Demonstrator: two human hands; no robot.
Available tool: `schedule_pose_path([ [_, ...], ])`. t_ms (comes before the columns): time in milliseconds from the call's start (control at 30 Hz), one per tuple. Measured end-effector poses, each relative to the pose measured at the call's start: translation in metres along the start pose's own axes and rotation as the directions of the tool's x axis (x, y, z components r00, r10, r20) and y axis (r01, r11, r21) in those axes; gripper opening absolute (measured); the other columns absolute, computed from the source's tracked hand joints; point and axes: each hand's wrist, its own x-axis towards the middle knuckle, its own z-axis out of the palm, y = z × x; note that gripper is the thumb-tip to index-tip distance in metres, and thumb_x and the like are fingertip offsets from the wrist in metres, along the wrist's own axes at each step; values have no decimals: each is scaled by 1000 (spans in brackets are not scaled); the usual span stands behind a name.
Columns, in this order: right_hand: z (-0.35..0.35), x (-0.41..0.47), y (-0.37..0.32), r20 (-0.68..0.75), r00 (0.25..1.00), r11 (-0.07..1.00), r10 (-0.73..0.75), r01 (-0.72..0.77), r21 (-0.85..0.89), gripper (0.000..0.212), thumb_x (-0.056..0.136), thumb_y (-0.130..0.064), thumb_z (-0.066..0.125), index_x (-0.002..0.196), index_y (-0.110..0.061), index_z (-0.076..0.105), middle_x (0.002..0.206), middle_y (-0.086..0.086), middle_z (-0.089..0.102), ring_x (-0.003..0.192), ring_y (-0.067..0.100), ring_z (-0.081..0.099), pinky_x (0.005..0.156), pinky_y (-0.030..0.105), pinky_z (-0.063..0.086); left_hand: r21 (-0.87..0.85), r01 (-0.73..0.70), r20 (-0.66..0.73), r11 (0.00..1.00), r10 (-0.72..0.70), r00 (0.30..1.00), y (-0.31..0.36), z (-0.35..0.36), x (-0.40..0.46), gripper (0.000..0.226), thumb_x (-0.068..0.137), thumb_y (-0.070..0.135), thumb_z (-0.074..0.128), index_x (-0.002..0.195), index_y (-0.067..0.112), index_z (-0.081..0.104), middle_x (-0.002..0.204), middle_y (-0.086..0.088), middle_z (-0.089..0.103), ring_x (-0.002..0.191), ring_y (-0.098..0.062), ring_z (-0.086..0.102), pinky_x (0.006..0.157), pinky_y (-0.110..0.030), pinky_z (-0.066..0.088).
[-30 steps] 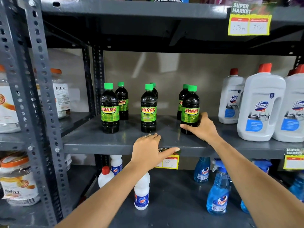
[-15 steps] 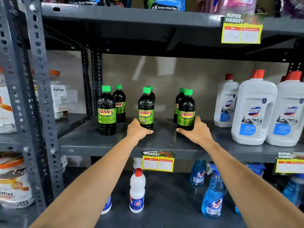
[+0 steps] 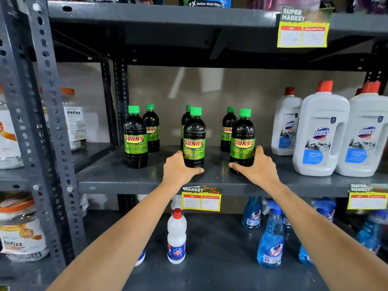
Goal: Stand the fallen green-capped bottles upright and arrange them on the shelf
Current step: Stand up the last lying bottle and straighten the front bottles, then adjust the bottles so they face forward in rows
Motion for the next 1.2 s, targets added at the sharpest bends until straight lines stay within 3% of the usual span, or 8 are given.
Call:
schedule_pose_path([
  [667,-3,-16,-6,-23,999,996,33,-31,87,78,63,-64,78,117,-17,48,113,4,66,105,27,63,79,36,50,-27,-3,-3,1000,3,1000,-4,1,-4,57,66,42,87,110,18,59,110,-1,69,101,-21,62,74,-25,38],
  [733,-4,-18,-8,-31,999,991,44,-40,126,81,64,-66,76,121,-15,50,118,4,63,110,25,59,84,36,49,-46,-2,3,999,2,1000,-5,0,-4,63,66,42,87,115,17,57,113,-2,68,105,-22,62,76,-26,39],
  [833,-7,-25,-14,-103,990,960,99,-68,273,88,70,-63,74,137,-12,46,135,8,50,123,24,52,102,42,44,-93,3,21,996,-1,1000,-11,-11,-6,90,64,45,88,137,12,45,131,-7,60,119,-25,55,87,-28,42],
  [933,-2,-43,-28,-271,956,908,112,13,420,69,78,-49,75,134,-16,50,133,5,48,117,16,51,102,32,40,30,-44,-52,999,45,998,-34,-33,-18,88,65,63,79,136,21,50,130,-1,61,116,-21,57,92,-41,50],
  [1000,8,-58,-46,-380,923,893,60,120,433,50,81,-39,74,123,-18,57,125,2,51,105,6,50,91,15,36,209,-83,-181,974,122,976,-63,-55,-30,70,64,81,64,112,30,65,110,9,66,100,-16,62,77,-38,54],
  [1067,19,-69,-68,-431,902,865,10,209,457,32,83,-32,74,111,-18,64,118,-1,54,101,5,52,85,7,36,322,-108,-259,941,197,946,-92,-80,-37,70,63,92,49,92,31,69,92,13,65,87,-15,63,68,-34,53],
  [1133,32,-78,-97,-446,894,827,-54,290,481,17,84,-25,73,99,-18,68,112,-4,56,101,8,57,81,13,43,421,-92,-250,902,213,944,-119,-106,-34,85,61,98,38,95,27,71,96,10,67,90,-18,64,74,-36,52],
  [1200,48,-85,-126,-434,892,793,-123,352,498,5,84,-18,73,88,-17,70,106,-4,60,93,10,61,71,21,49,495,-40,-156,868,134,979,-136,-129,-25,104,57,102,31,112,22,69,116,6,66,105,-21,62,86,-38,50],
])
